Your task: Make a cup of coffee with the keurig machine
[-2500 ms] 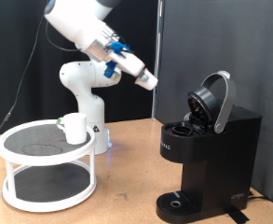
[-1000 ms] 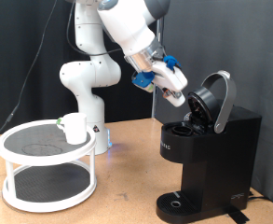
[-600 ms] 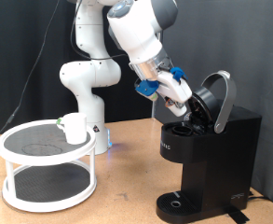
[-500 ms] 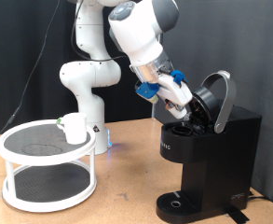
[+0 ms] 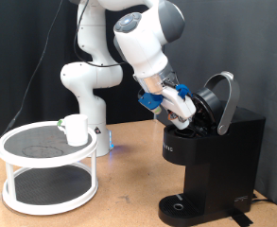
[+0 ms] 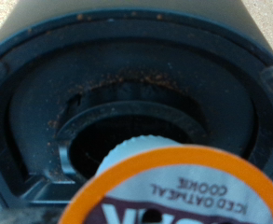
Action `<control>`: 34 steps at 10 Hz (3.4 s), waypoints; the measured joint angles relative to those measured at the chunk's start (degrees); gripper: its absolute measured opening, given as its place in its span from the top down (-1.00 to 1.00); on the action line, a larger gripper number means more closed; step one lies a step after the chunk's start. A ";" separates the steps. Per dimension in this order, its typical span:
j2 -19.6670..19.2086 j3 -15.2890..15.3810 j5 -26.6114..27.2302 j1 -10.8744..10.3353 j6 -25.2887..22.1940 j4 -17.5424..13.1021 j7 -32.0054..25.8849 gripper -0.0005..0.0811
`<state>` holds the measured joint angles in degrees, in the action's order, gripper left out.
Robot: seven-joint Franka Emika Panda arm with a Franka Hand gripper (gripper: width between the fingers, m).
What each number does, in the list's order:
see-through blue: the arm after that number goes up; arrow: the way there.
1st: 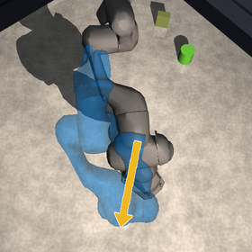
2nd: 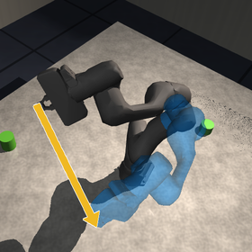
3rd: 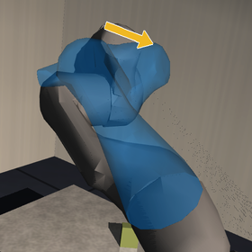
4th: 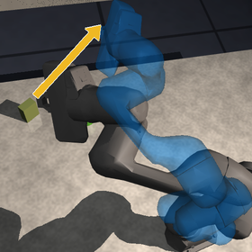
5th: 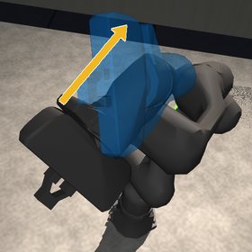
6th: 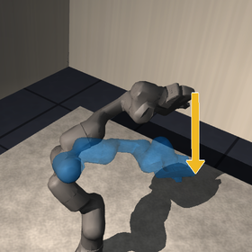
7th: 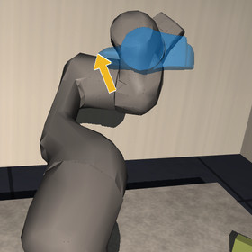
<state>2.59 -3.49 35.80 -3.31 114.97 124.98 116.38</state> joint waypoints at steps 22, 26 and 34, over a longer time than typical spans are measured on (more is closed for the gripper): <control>0.74 -0.43 2.84 1.30 -4.12 0.04 -8.90 -0.81; 0.47 1.16 2.73 0.86 -4.23 1.09 -9.49 -0.81; 0.37 1.92 2.94 0.88 -5.88 2.04 -10.20 -0.81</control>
<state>2.96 -1.57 38.74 -2.43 109.09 127.03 106.18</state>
